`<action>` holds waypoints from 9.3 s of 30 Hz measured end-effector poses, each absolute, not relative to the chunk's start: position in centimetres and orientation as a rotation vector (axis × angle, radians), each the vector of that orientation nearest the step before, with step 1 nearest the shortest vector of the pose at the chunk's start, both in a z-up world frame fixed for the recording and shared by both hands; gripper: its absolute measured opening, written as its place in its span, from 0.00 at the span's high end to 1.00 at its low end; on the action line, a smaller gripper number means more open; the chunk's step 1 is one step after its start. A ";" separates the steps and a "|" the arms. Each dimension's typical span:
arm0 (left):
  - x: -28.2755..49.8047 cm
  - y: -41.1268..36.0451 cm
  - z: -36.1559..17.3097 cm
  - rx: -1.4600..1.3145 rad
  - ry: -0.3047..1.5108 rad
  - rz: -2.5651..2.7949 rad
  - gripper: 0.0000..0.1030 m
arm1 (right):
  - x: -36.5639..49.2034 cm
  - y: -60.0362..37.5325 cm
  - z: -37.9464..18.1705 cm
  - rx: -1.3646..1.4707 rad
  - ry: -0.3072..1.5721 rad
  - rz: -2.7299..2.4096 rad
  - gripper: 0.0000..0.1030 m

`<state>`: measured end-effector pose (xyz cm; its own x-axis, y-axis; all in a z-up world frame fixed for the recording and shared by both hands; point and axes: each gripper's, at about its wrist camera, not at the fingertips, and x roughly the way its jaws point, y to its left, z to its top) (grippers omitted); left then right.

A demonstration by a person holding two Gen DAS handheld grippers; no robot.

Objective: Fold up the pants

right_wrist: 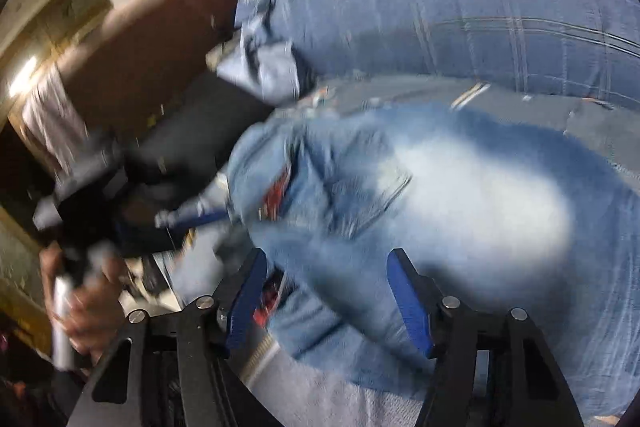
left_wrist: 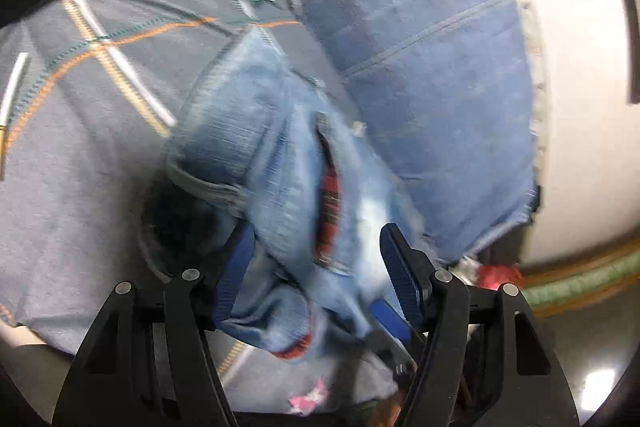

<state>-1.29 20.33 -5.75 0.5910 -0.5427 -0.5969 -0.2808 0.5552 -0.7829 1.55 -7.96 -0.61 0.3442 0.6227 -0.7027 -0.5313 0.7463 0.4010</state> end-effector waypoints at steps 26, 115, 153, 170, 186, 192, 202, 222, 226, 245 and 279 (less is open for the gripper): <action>-2.6 18.4 1.7 -1.012 0.817 -0.221 0.88 | -0.1 -11.1 2.2 0.174 0.767 0.727 0.98; 1.0 -34.9 -7.3 0.219 0.907 -0.682 0.87 | -6.8 -49.3 -6.3 1.283 0.683 -0.132 0.46; -3.3 -0.1 -8.4 -0.760 0.949 -0.365 0.89 | 5.2 -16.9 -2.0 0.691 1.006 0.789 0.99; -2.2 -0.2 -9.7 -0.733 0.990 -0.410 0.89 | 6.2 -21.4 -6.1 0.497 1.113 0.259 0.87; -4.4 0.7 -7.3 -0.591 1.054 -0.483 0.62 | 6.0 -22.2 -5.4 0.580 1.033 0.369 0.87; -7.5 7.0 -5.0 -0.765 0.918 -0.505 0.43 | 3.7 -18.3 -1.6 0.541 0.881 0.598 0.50; -6.7 18.7 -7.1 -1.130 0.823 -0.155 0.36 | 1.9 -11.0 -0.7 0.445 0.910 0.787 0.50; -5.0 20.5 -12.6 -1.252 0.910 0.080 0.36 | 1.8 -2.7 -7.4 0.387 1.139 0.794 0.53; -4.4 20.5 -12.6 -1.202 0.907 0.125 0.66 | 1.7 -2.7 -7.2 0.379 1.142 0.792 0.53; -5.8 11.9 -0.3 -0.552 0.651 0.048 0.81 | 2.5 -6.7 -7.8 0.496 1.202 0.750 0.90; -3.2 -5.6 -1.0 -0.012 0.801 -0.669 0.50 | 2.0 -29.2 -0.7 0.832 0.819 0.356 0.74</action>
<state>-3.23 -5.64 -1.00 0.5032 -0.5585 -0.6594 0.5496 0.7957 -0.2546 1.99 -29.19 -0.65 0.6483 0.5745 -0.4996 0.0265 0.6387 0.7690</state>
